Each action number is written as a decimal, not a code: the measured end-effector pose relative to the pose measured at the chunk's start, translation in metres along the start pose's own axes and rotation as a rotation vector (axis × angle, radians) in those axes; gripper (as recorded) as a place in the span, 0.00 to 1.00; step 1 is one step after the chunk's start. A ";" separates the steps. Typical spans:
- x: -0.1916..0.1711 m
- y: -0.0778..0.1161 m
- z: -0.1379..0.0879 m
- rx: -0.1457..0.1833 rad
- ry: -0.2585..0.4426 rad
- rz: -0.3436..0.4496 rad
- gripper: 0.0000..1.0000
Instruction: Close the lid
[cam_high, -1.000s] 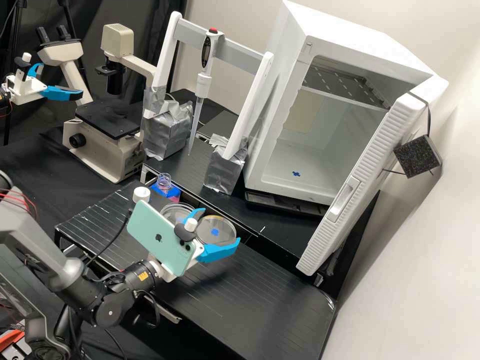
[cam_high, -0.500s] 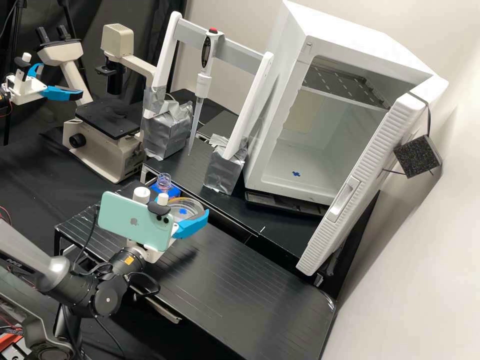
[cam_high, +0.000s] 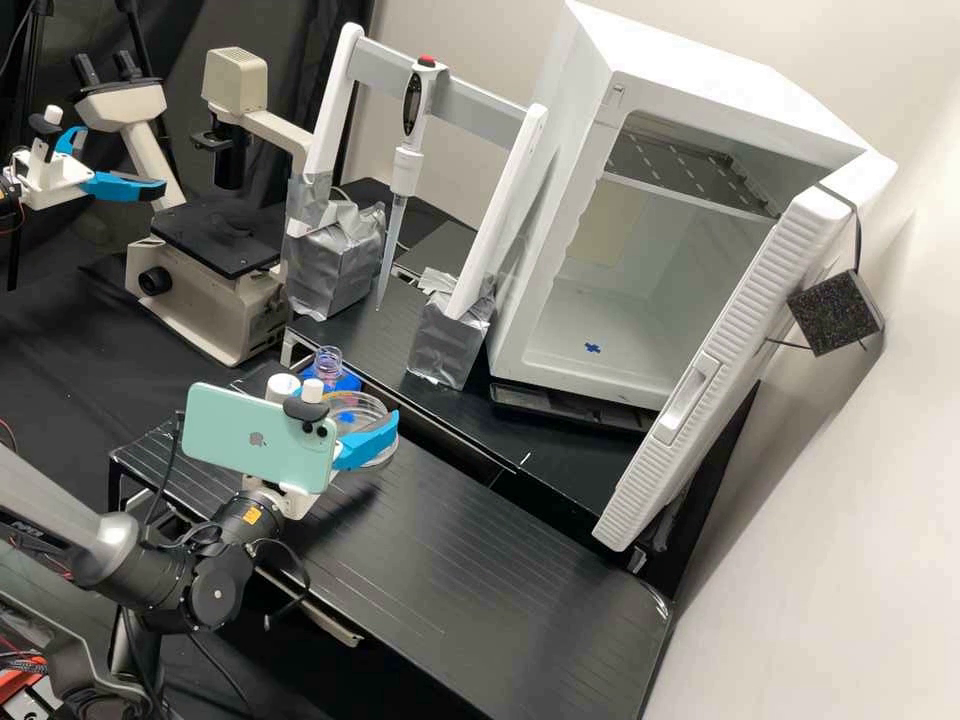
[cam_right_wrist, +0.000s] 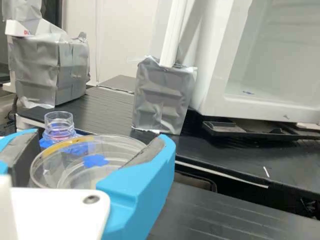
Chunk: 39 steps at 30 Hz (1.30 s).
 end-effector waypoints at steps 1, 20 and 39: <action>0.001 -0.001 0.001 0.010 -0.001 -0.007 0.00; 0.013 -0.005 0.015 0.112 -0.008 -0.009 0.00; 0.019 -0.008 0.020 0.109 -0.025 -0.008 1.00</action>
